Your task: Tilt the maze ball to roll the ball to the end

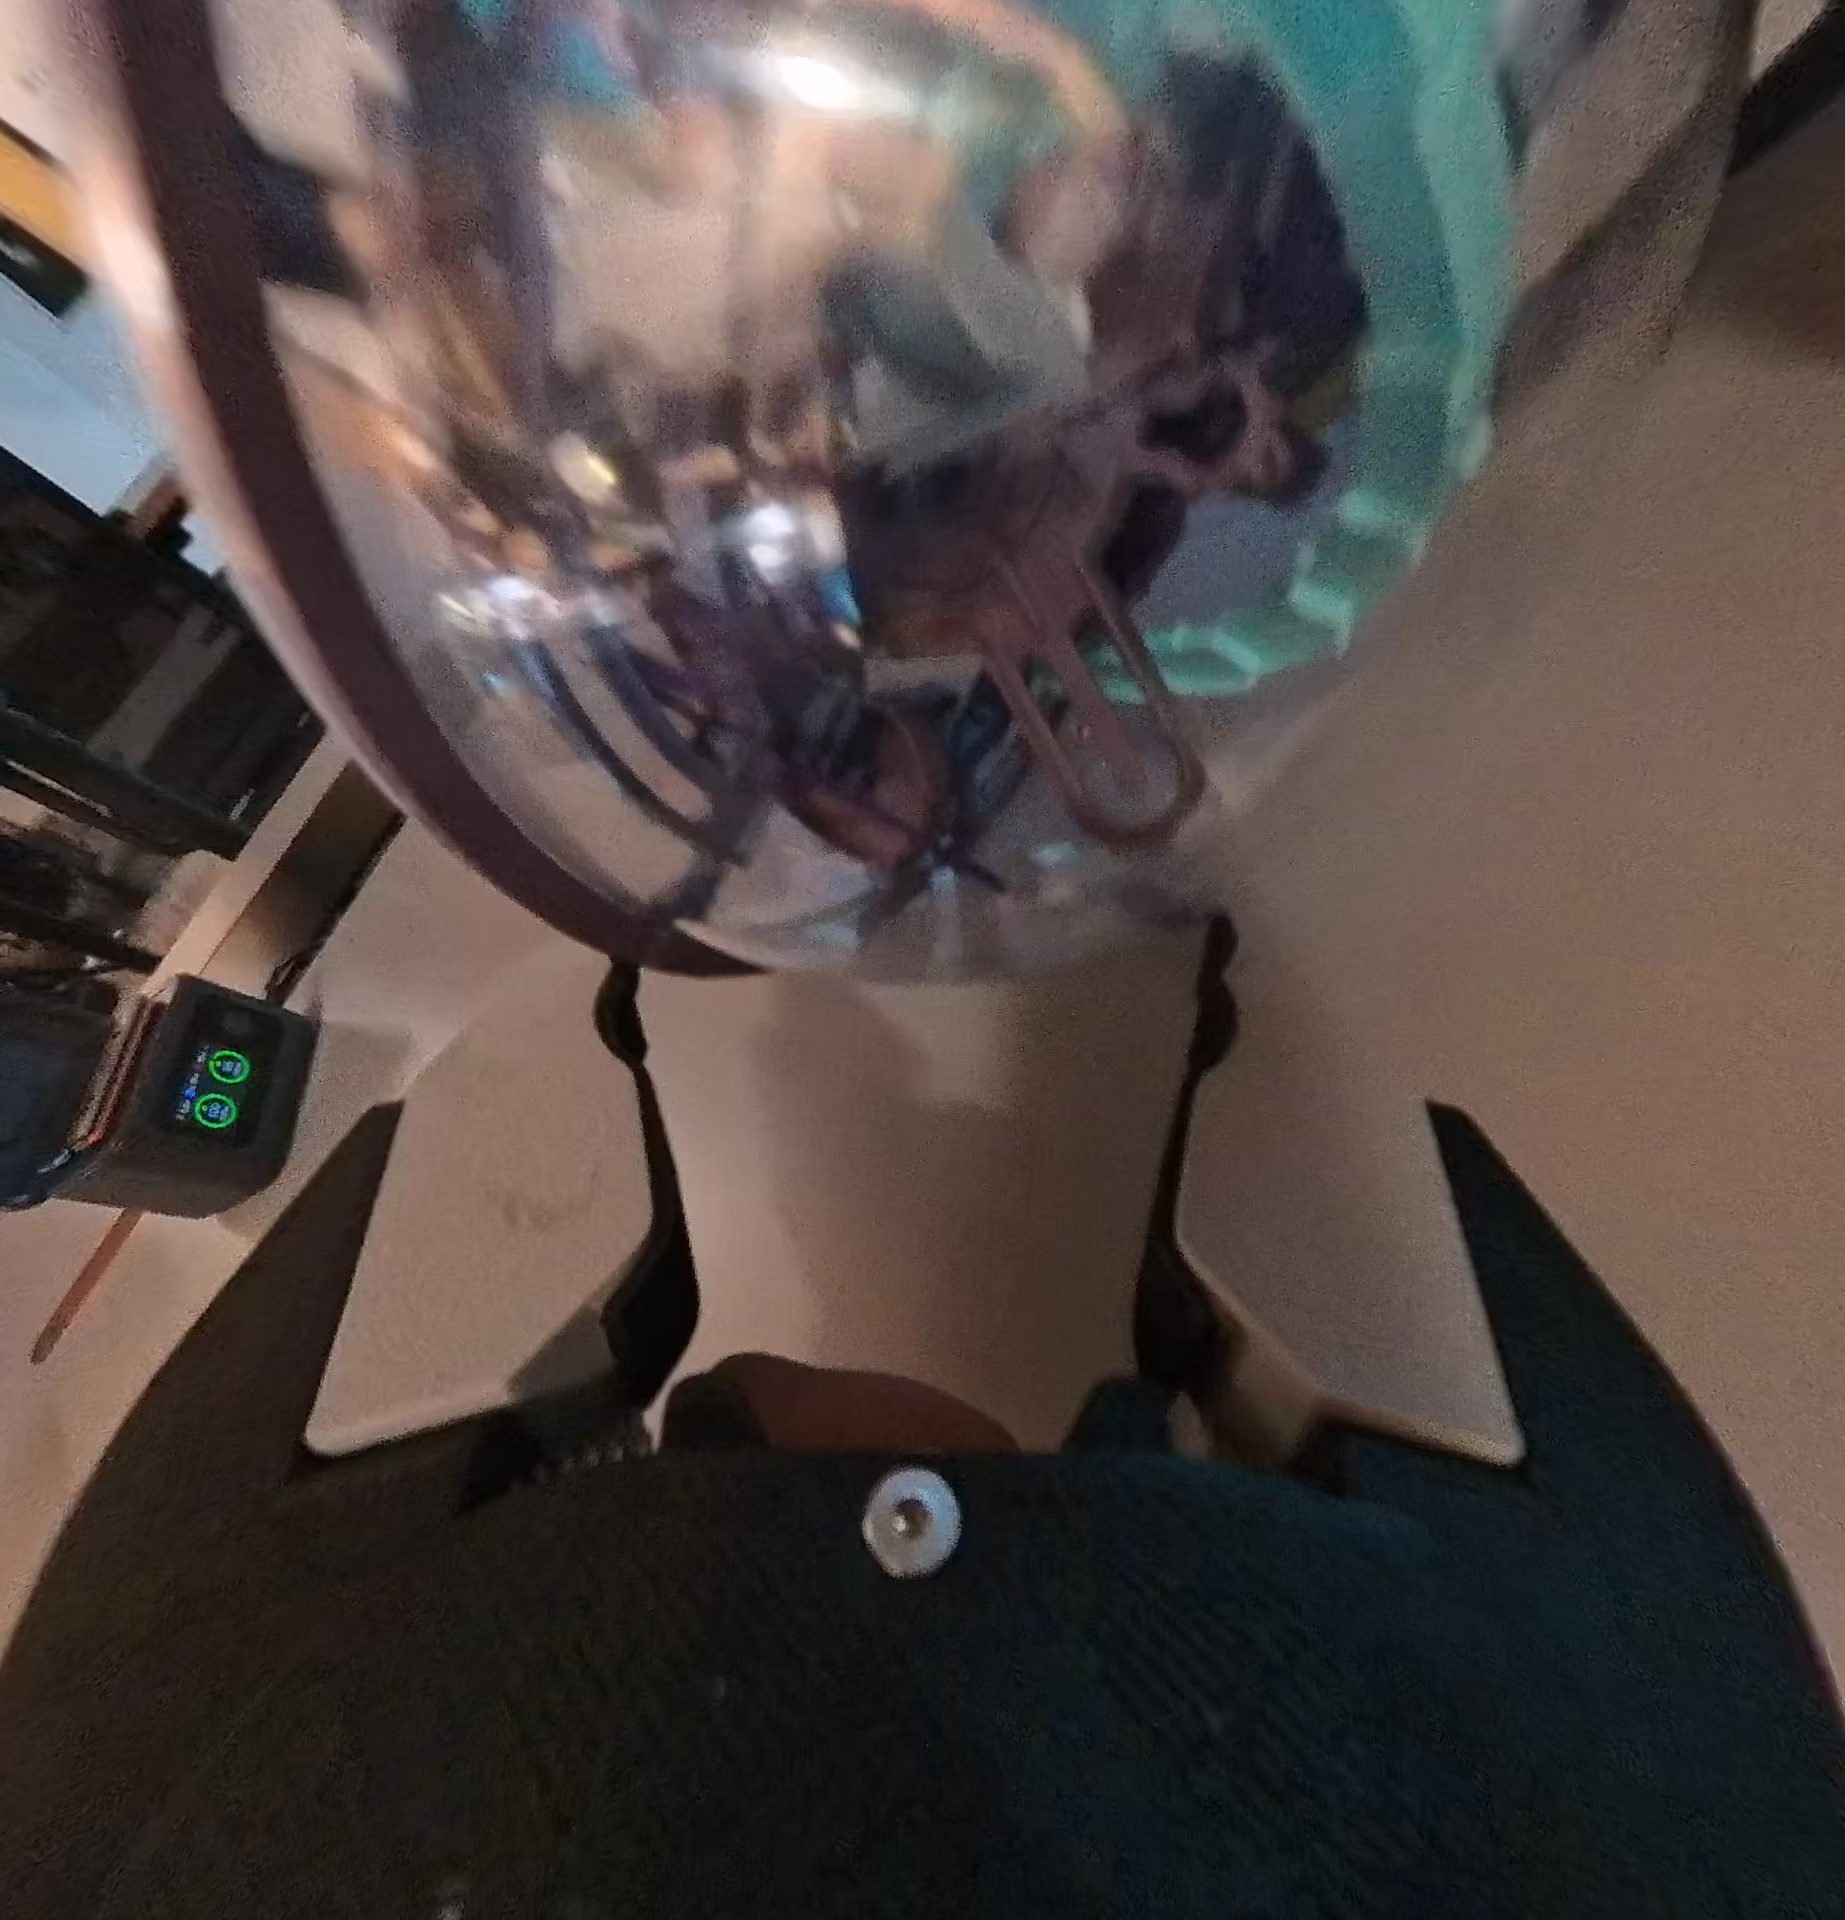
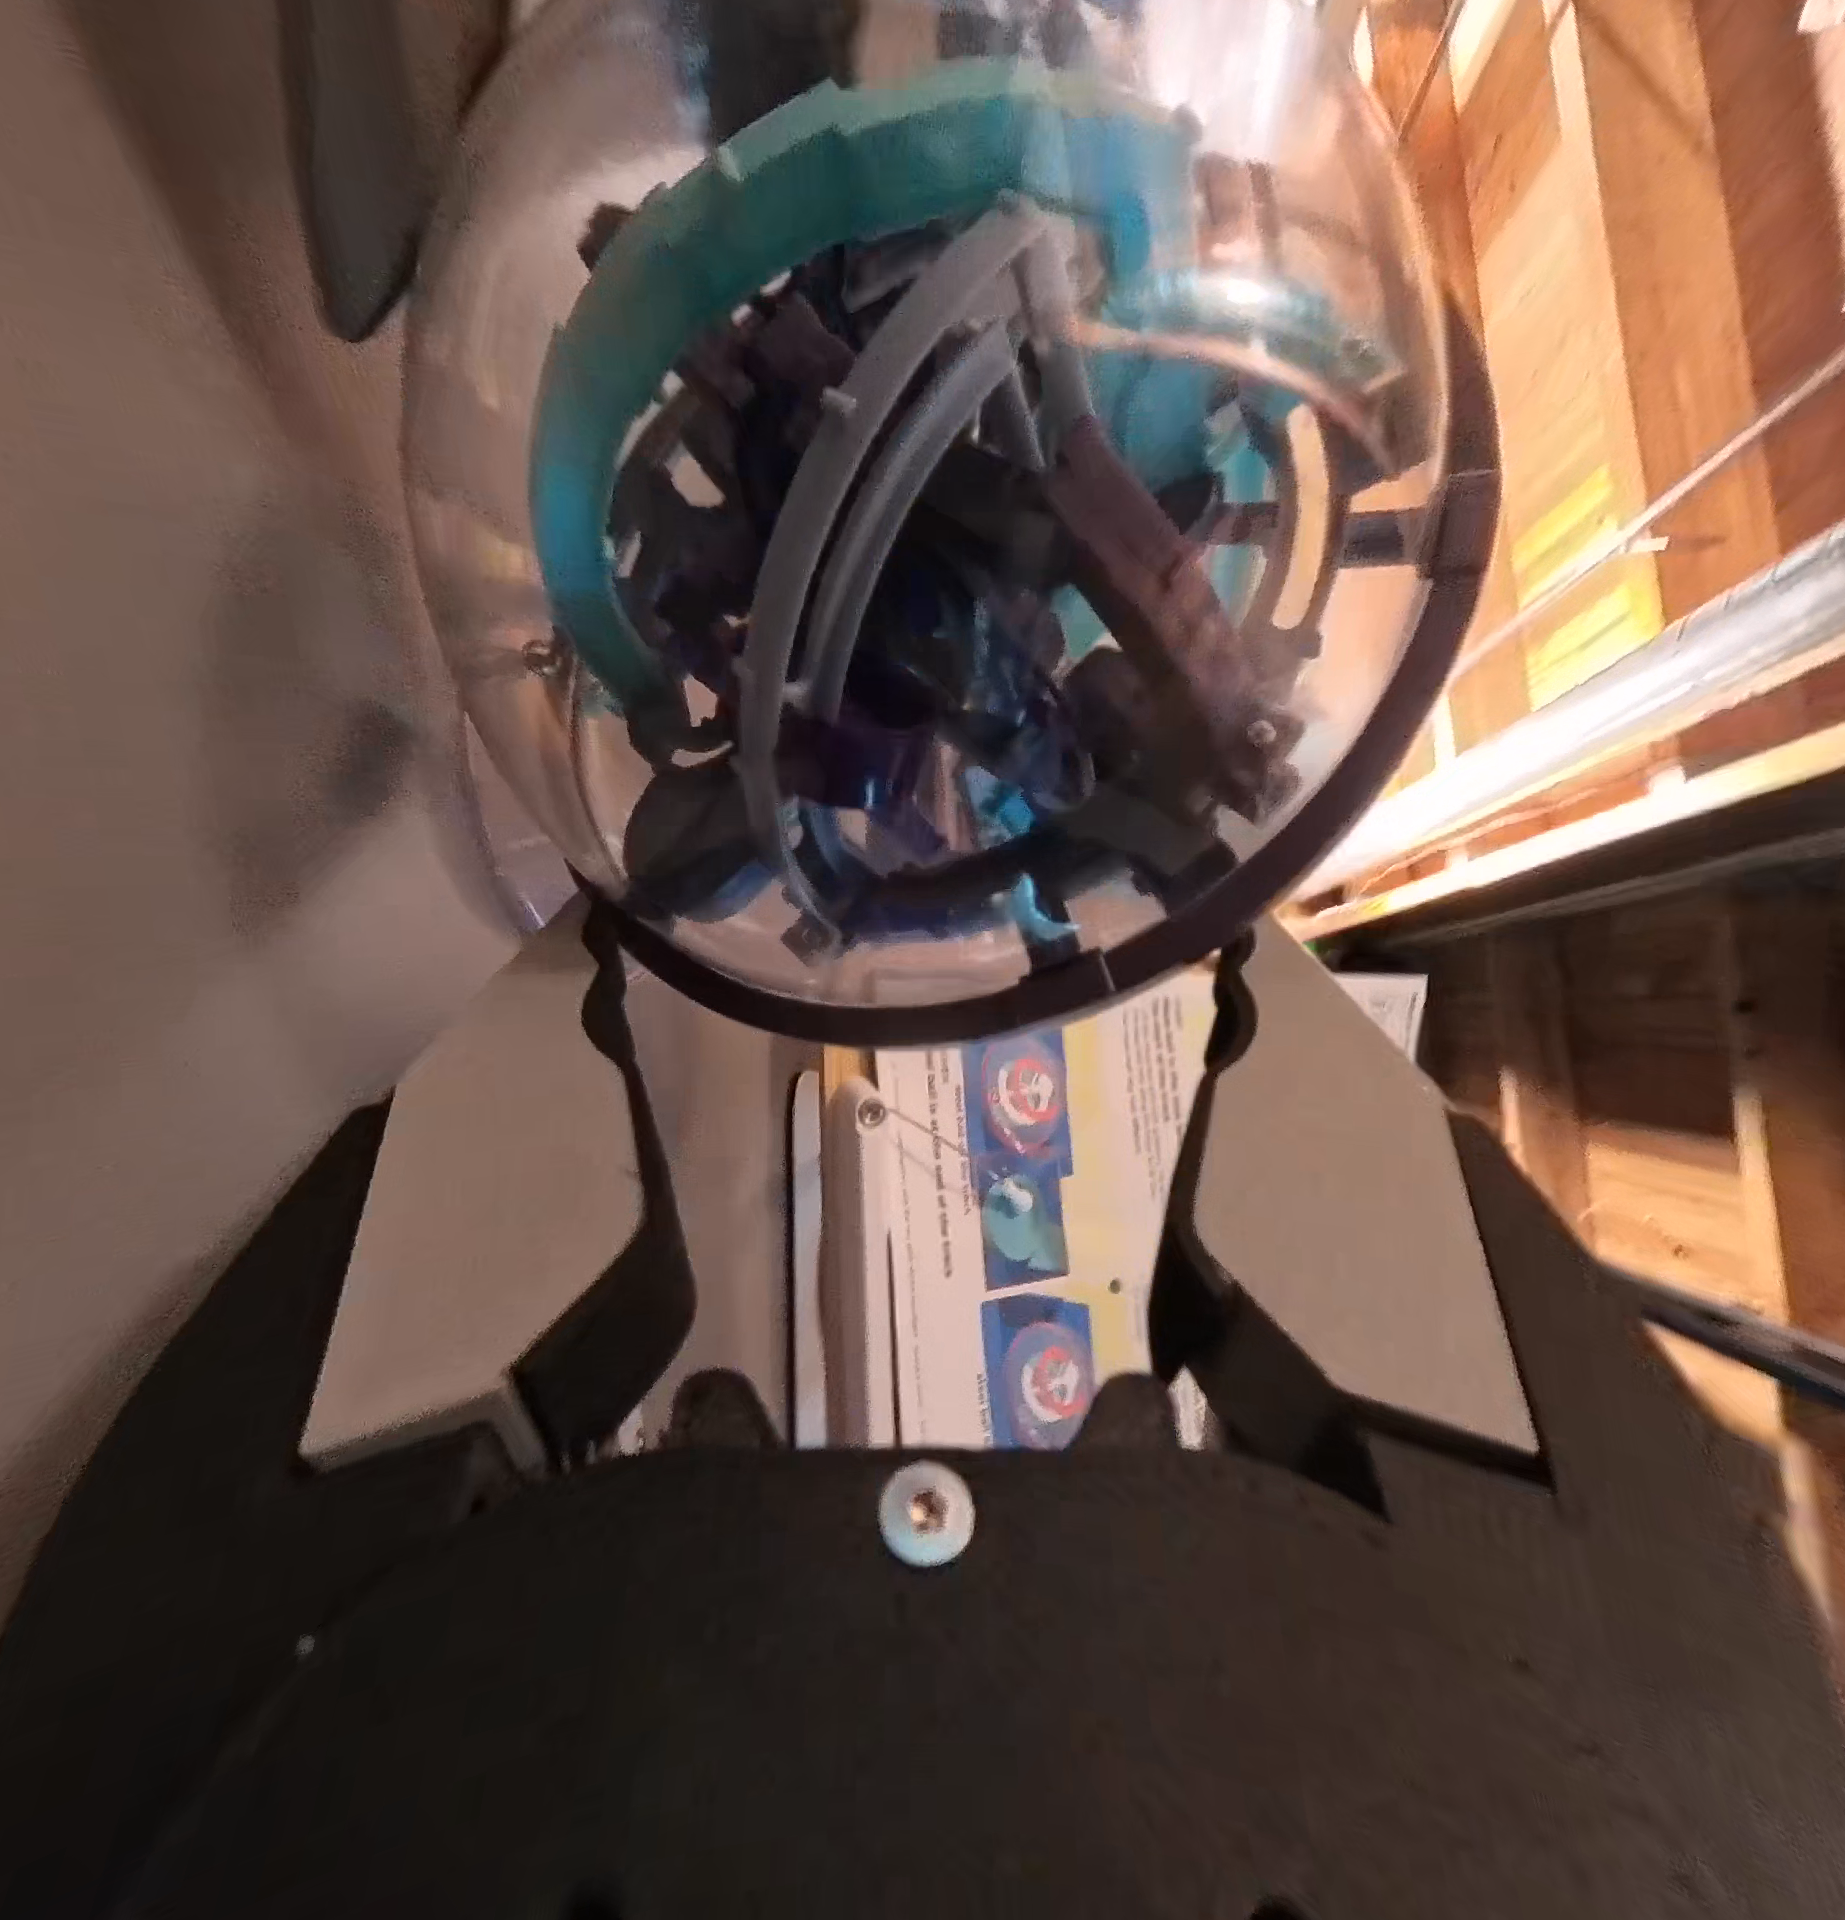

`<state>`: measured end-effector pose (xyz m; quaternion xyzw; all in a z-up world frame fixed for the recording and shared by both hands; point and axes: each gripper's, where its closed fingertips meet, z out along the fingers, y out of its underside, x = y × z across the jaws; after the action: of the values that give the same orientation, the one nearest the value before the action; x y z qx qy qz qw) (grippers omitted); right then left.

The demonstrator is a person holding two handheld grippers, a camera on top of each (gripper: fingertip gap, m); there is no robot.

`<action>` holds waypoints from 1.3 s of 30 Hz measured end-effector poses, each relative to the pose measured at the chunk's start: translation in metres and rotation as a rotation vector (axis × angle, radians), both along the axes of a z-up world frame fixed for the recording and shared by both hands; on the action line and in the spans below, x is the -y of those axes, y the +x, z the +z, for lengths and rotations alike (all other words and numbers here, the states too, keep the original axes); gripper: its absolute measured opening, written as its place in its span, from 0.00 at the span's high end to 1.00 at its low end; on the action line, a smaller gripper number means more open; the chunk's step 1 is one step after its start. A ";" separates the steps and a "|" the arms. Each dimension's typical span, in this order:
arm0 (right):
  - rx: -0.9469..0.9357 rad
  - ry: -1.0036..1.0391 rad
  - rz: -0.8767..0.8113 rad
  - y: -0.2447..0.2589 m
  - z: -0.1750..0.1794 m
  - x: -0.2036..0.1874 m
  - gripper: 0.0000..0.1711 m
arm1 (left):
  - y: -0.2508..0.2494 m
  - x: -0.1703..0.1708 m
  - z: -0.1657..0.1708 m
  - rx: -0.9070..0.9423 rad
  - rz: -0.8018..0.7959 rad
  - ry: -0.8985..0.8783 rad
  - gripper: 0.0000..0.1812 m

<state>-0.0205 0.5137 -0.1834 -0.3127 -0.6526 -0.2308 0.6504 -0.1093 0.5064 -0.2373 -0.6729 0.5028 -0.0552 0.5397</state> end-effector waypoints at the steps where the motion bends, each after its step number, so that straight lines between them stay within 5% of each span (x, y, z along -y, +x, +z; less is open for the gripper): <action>1: 0.022 0.020 0.008 -0.002 -0.002 0.005 0.35 | -0.001 0.003 0.000 0.002 -0.018 -0.006 0.40; 13: 0.028 0.012 0.207 -0.009 -0.006 0.068 0.54 | -0.024 0.080 0.006 0.084 -0.198 -0.253 0.29; 16: -0.030 -0.236 0.339 -0.009 -0.010 0.098 0.68 | -0.029 0.101 0.039 0.189 -0.226 -0.194 0.32; 19: -0.179 -0.568 0.469 -0.004 0.002 0.120 0.68 | -0.025 0.121 0.073 0.251 -0.225 -0.124 0.36; 23: -0.433 -0.937 0.564 0.018 0.035 0.100 0.65 | 0.002 0.140 0.084 0.075 -0.174 0.004 0.45; 26: -0.404 -1.165 0.668 0.023 0.032 0.106 0.78 | 0.008 0.141 0.070 -0.109 -0.156 0.133 0.43; 29: -0.349 -1.217 0.592 0.012 0.013 0.107 0.58 | 0.002 0.143 0.067 -0.140 -0.190 0.146 0.47; 32: -0.272 -1.197 0.592 0.005 0.002 0.125 0.58 | -0.011 0.138 0.061 -0.187 -0.213 0.140 0.47; 35: -0.209 -1.087 0.646 0.009 0.007 0.154 0.69 | -0.041 0.119 0.059 -0.228 -0.095 0.104 0.48; 39: -0.300 -1.130 0.642 0.021 0.019 0.152 0.65 | -0.060 0.143 0.060 -0.115 -0.105 -0.014 0.46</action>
<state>0.0006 0.3614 -0.1641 -0.4245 -0.6363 0.3978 0.5066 -0.1695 0.3636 -0.1769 -0.6514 0.5674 -0.0482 0.5014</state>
